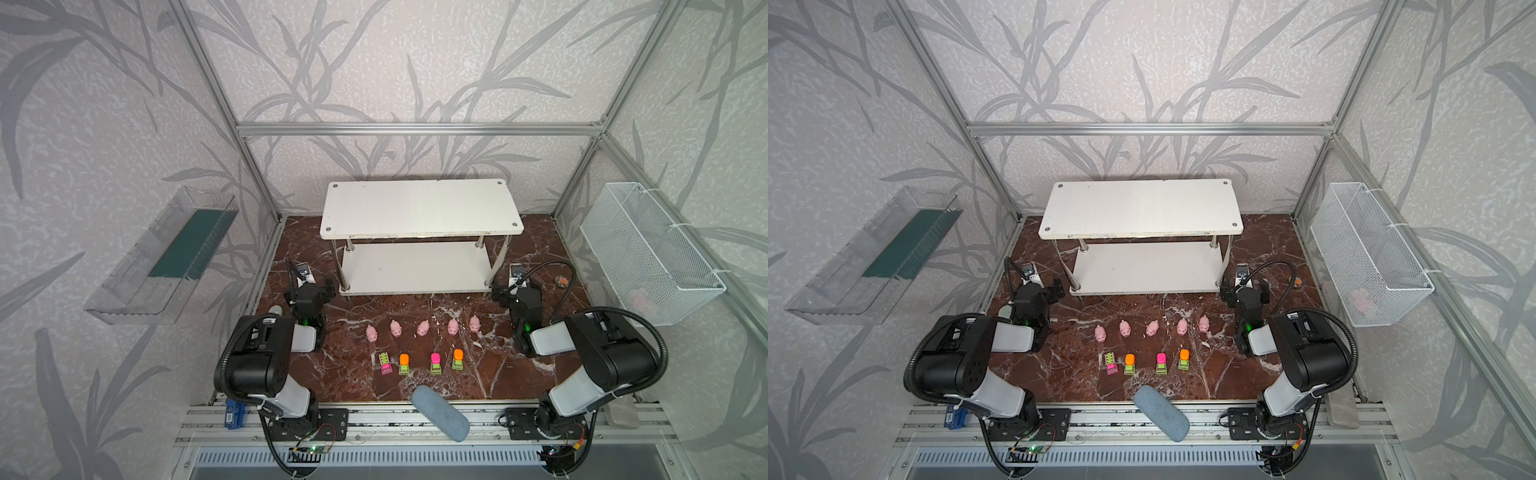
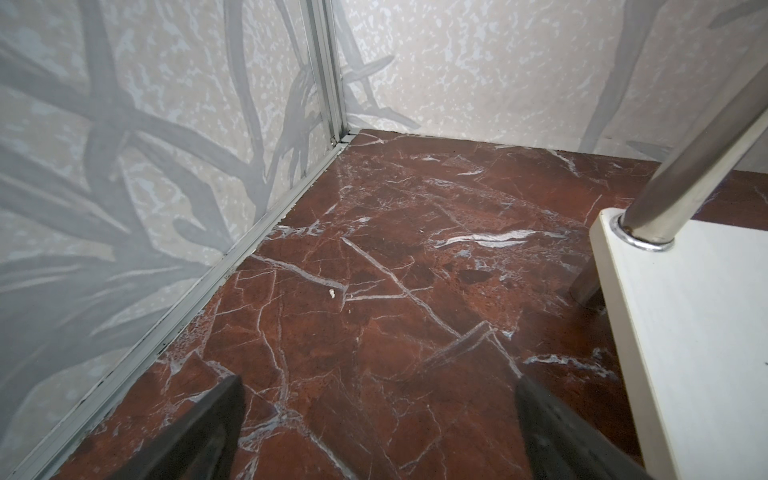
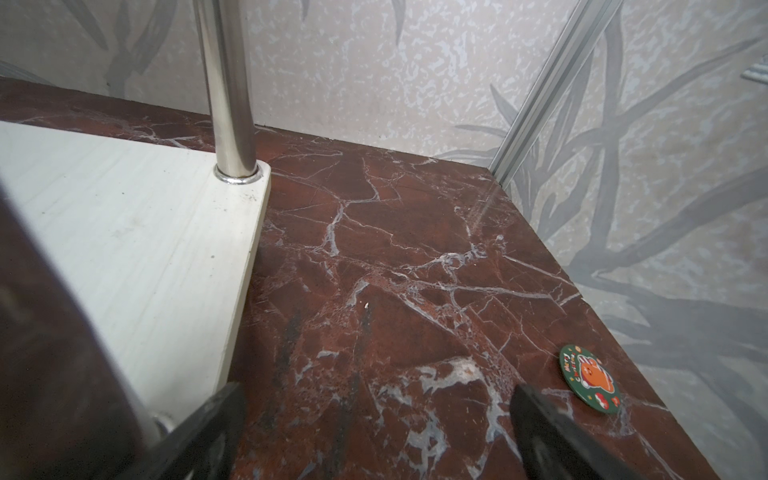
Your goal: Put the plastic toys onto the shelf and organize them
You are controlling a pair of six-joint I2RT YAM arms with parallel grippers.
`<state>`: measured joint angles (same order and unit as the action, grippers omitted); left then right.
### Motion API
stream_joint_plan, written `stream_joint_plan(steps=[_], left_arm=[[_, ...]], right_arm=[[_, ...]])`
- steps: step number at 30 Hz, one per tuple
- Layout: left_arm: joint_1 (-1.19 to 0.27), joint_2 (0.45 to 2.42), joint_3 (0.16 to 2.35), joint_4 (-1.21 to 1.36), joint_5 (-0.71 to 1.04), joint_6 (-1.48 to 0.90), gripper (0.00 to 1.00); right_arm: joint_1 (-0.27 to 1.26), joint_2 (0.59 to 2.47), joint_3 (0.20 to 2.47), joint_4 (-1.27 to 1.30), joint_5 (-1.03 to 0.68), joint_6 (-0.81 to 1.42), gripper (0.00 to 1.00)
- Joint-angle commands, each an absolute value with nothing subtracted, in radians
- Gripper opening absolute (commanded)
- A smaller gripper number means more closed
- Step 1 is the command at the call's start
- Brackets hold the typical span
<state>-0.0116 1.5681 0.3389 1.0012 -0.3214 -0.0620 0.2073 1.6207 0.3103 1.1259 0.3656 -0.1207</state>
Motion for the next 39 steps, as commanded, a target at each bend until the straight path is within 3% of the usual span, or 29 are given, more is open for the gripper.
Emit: stream_joint_plan(steps=[1,5,12,17,22,28,39], left_arm=[[-0.011,1.577,0.360,0.996,-0.329,-0.058,0.99],[-0.012,1.553,0.351,1.002,-0.318,-0.049,0.98],[-0.060,1.313,0.422,0.703,-0.412,-0.023,0.89],[-0.075,1.195,0.457,0.557,-0.445,-0.155,0.87],[-0.120,1.132,0.425,0.448,-0.590,-0.301,0.86],[-0.191,0.991,0.434,0.158,-0.635,-0.458,0.85],[-0.240,0.738,0.467,-0.249,-0.514,-0.689,0.84]], right_arm=[[0.207,1.614,0.332,1.111,0.332,-0.111,0.99],[0.206,1.577,0.337,1.073,0.350,-0.098,0.99],[0.199,1.372,0.433,0.752,0.331,-0.099,0.97],[0.203,1.271,0.429,0.656,0.357,-0.053,0.95],[0.206,1.127,0.415,0.481,0.368,0.029,0.94],[0.235,0.911,0.396,0.200,0.388,0.132,0.94],[0.340,0.639,0.387,-0.194,0.298,0.342,0.90]])
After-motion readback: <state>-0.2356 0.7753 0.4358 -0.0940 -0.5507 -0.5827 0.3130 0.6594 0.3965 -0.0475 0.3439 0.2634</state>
